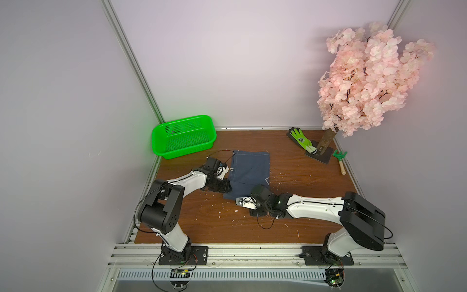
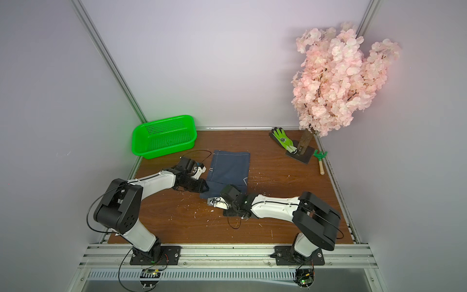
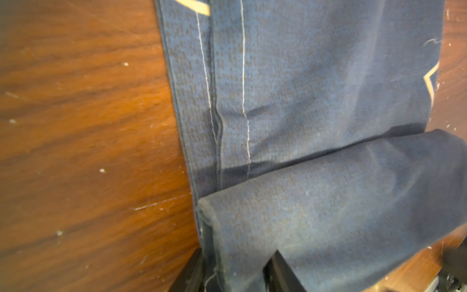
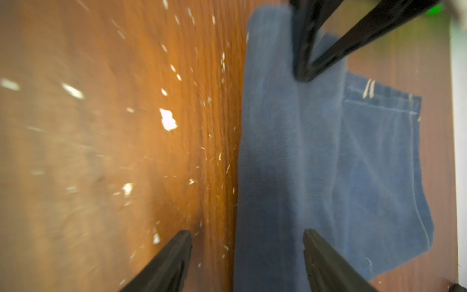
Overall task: Roll up the pillowcase
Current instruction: Roll the pillowcase at the center of the board.
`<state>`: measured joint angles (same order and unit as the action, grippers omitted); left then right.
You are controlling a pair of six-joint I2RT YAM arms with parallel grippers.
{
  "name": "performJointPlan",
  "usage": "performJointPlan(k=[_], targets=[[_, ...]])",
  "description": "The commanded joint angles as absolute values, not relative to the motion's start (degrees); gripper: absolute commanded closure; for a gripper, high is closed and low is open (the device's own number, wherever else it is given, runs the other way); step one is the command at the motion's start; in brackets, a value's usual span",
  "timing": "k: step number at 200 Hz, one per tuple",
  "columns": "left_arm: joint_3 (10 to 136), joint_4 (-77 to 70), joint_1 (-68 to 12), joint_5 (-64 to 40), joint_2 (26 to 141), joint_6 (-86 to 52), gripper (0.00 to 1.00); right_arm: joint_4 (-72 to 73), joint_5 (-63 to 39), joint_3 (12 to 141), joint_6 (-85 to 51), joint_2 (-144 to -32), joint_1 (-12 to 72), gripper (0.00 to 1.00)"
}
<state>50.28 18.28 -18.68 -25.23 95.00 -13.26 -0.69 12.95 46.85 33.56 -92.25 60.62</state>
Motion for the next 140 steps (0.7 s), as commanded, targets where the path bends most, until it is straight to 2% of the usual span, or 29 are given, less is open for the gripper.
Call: performJointPlan(k=[1, 23, 36, 44, 70, 90, 115, 140], targets=[[51.4, 20.6, -17.7, -24.7, 96.5, -12.2, 0.57, 2.6, 20.7, 50.1, 34.5, -95.4, 60.8, 0.24], [51.4, 20.9, -17.6, -24.8, 96.2, -12.1, 0.56, 3.3, 23.3, 50.9, 35.0, -98.0, 61.1, 0.26], [51.4, 21.2, -17.5, -24.5, 95.9, -12.1, 0.56, 2.5, 24.4, 51.3, 35.2, -99.1, 61.4, 0.31], [51.4, 21.4, -17.4, -24.6, 95.7, -12.0, 0.56, 1.3, 23.9, 51.6, 34.9, -99.4, 61.4, 0.37], [52.1, 22.1, -17.0, -24.6, 94.6, -12.4, 0.53, -0.4, 20.8, 52.2, 33.5, -97.9, 61.2, 0.68], [54.1, 23.9, -16.8, -23.5, 93.7, -11.6, 0.51, -4.4, 16.5, 55.0, 31.3, -96.5, 60.9, 0.81], [56.7, 25.8, -16.8, -21.5, 91.0, -10.7, 0.47, -13.6, 6.7, 59.4, 27.0, -95.1, 59.9, 0.86], [58.4, 27.6, -16.8, -19.2, 88.3, -10.2, 0.45, -20.5, -9.7, 62.6, 19.3, -94.0, 55.5, 0.87]])
